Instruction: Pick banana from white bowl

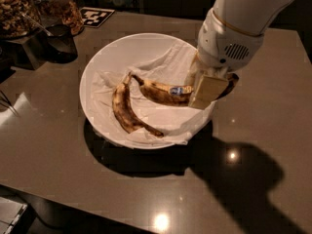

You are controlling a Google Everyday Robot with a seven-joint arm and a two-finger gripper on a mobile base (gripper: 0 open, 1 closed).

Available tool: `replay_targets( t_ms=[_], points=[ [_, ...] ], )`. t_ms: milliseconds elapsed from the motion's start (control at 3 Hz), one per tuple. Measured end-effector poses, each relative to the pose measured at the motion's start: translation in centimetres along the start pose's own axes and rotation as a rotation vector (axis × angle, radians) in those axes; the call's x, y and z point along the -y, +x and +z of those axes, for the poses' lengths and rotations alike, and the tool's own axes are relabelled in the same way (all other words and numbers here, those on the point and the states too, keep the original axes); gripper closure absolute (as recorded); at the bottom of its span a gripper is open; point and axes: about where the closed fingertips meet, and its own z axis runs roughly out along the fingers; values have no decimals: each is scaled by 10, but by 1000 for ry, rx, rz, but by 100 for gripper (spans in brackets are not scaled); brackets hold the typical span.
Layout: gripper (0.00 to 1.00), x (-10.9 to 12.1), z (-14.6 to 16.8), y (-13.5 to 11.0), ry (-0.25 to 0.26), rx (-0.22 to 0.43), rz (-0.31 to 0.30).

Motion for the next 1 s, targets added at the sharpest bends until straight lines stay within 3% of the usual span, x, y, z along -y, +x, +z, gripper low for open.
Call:
replay_targets(
  t_ms=[1000],
  points=[
    [100, -35, -41, 47, 80, 41, -31]
  ],
)
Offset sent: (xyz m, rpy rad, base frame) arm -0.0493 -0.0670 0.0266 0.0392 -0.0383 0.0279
